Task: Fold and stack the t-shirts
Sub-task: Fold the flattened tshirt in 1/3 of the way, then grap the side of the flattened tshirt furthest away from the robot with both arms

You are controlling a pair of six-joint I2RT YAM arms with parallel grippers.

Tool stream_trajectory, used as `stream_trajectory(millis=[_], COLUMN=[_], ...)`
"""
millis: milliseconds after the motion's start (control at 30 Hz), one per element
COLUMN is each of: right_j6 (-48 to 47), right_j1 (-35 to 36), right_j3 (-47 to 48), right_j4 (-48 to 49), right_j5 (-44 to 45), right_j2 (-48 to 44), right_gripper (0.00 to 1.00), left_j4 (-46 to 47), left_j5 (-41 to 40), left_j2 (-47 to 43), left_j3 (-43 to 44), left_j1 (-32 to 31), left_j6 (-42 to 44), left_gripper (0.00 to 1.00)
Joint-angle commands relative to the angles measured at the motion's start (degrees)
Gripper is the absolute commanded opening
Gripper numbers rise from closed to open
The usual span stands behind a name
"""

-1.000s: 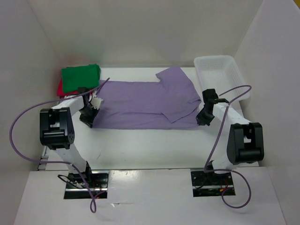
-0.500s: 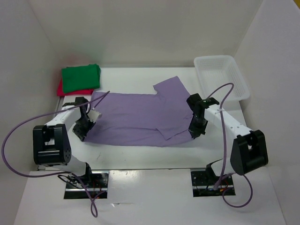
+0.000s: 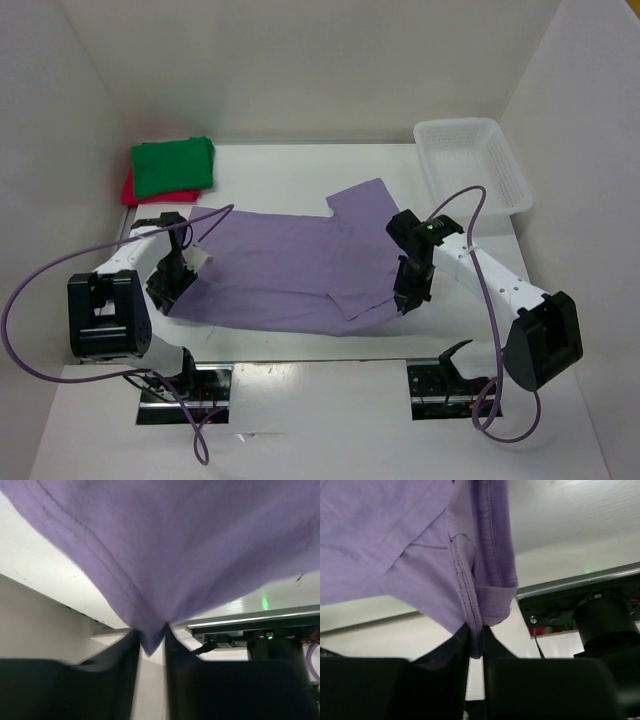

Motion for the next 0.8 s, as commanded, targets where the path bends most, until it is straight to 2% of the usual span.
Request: stream_trajectory(millis=[0,33,67,100,167,200,267,333,367,400,433,467,500,533,567,600,633,700,767], right_j6=[1.1,1.0,1.0,1.0,1.7,2.4,2.4,2.4,2.4,0.4,-1.0,-2.6,-6.6,-8.7,-10.5,-14.1,-15.7,-17.9,-19.0], right_j1=[1.1,1.6,2.5,3.1,3.8,3.8,3.8,3.8,3.8,3.8,3.8,3.8,3.8,3.8,3.8,3.8,3.8,2.4,0.0], right_j3=[0.9,0.9,0.9,0.4,0.4,0.9,5.0,9.9,16.8,20.8,25.3,35.0,40.0,45.2,55.6,60.9,71.2,80.8,92.6], right_j4=[-2.7,-2.7,-2.7,-2.7,-2.7,-2.7,-2.7,-2.7,-2.7,-2.7,-2.7,-2.7,-2.7,-2.7,-2.7,-2.7,-2.7,-2.7,-2.7], right_j5=[-3.7,-5.1,-5.8,-6.3,-7.2,-7.9,-7.2,-5.0,-3.7,-2.0,0.1,5.5,8.0,9.8,14.2,16.7,18.8,25.2,26.6], right_j2=[-1.6,-1.0,-1.0,-1.0,-1.0,-1.0,-1.0,1.7,3.4,5.7,11.6,15.1,18.9,27.3,31.7,35.8,43.9,51.3,61.1], right_gripper=[0.21,0.53,0.71,1.00,1.00,1.00,1.00,1.00,1.00,1.00,1.00,1.00,1.00,1.00,1.00,1.00,1.00,1.00,1.00], left_j4=[-3.5,-3.5,-3.5,-3.5,-5.6,-5.6,-4.4,-3.8,-3.8,-3.8,-3.1,-2.6,-2.6,-2.6,-2.6,-2.6,-1.4,1.9,6.4], left_j5=[-2.1,-2.1,-2.7,-3.8,-7.5,-9.3,-12.9,-12.9,-11.6,-10.4,-8.6,-5.9,1.1,4.3,7.8,14.2,17.3,24.8,27.7], left_j2=[-1.6,-1.1,-1.1,-1.1,-0.5,-0.5,-1.8,-1.0,-0.3,1.8,3.2,4.7,8.2,9.8,11.6,14.7,15.8,18.2,18.7], left_j3=[1.6,1.6,1.6,1.6,0.2,-0.5,-0.5,6.0,8.9,15.6,19.1,22.6,26.0,31.9,34.6,36.7,39.8,40.5,39.8], left_j1=[0.3,0.3,0.3,0.3,1.4,2.4,7.2,10.1,10.9,11.6,11.6,11.6,11.6,11.6,11.0,11.0,11.0,10.5,10.0], left_j6=[0.8,0.8,0.8,0.8,2.2,4.3,8.2,9.6,9.7,9.7,8.8,8.3,6.9,5.9,4.8,2.6,1.2,-0.6,-4.1], left_gripper=[0.36,0.43,0.52,0.55,0.62,0.72,0.75,0.79,0.81,0.84,0.90,0.90,0.91,0.91,0.91,0.91,0.91,0.91,0.91])
